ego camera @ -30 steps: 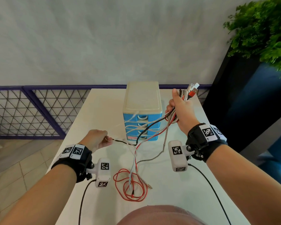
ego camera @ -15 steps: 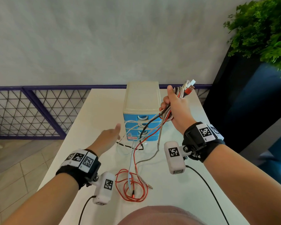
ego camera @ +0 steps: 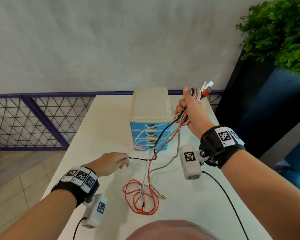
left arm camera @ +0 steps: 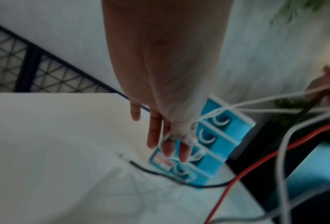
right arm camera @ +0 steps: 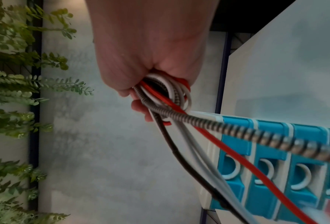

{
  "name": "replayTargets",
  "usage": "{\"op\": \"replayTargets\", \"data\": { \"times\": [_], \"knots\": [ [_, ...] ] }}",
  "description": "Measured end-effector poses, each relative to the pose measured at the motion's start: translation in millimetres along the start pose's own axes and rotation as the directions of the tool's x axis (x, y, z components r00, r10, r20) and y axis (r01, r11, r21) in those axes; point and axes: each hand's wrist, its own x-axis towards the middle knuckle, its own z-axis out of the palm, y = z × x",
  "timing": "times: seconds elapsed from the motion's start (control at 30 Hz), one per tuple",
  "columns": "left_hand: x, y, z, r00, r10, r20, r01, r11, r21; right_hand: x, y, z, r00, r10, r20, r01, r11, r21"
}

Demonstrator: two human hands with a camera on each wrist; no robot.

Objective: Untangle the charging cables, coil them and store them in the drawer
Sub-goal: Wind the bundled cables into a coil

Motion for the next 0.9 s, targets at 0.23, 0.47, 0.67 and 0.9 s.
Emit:
{"op": "replayTargets", "data": {
  "times": [0.23, 0.47, 0.67, 0.9],
  "knots": [
    [7.5, 50.4, -41.2, 0.900, 0.117, -0.419, -0.057, 0.987, 0.152, -7.0, 13.3, 8.4, 0.998, 0.046, 0.039, -0.043, 0.996, -0.077],
    [7.1, 131.7, -52.1, 0.906, 0.223, -0.359, -0.280, 0.953, -0.115, -18.2, 20.9, 28.2, 0.996, 0.025, 0.083, -0.016, 0.994, -0.110],
    [18.9, 144.9, -34.1, 0.946, 0.150, -0.287, -0.231, 0.933, -0.275, -19.6, 17.0, 30.5, 0.999, 0.023, 0.047, -0.025, 0.999, 0.043],
    [10.4, 141.9, -30.3, 0.935, 0.254, -0.249, -0.351, 0.772, -0.529, -10.9, 15.5, 19.4, 0.989, 0.139, 0.040, -0.145, 0.947, 0.287]
  ]
}}
